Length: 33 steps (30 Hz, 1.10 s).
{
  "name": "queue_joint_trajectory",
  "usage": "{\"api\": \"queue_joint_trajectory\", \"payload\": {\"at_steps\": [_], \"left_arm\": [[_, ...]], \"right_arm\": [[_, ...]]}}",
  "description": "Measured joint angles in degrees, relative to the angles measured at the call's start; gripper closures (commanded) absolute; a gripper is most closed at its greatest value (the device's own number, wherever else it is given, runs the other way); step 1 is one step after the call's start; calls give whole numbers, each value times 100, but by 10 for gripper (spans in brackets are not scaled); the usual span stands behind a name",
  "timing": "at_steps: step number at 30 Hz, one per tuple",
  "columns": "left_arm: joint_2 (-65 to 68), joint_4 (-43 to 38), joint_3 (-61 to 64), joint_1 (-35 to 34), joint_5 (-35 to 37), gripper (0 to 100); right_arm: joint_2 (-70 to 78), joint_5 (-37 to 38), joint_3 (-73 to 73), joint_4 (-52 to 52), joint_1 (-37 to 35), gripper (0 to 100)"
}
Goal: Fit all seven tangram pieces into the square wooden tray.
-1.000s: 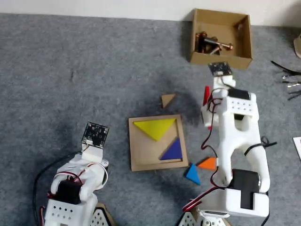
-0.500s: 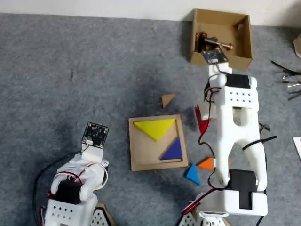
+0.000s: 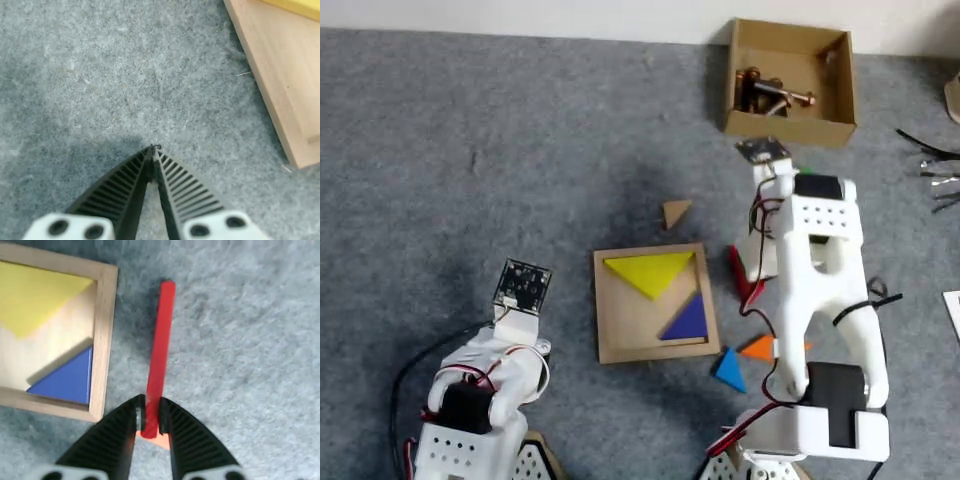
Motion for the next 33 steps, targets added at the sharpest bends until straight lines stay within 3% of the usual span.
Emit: {"api": "queue_joint_trajectory", "payload": {"at_steps": [33], "left_arm": [[0, 0, 0, 0, 0, 995]], "right_arm": [[-35, 475, 440, 9, -149, 991]]}}
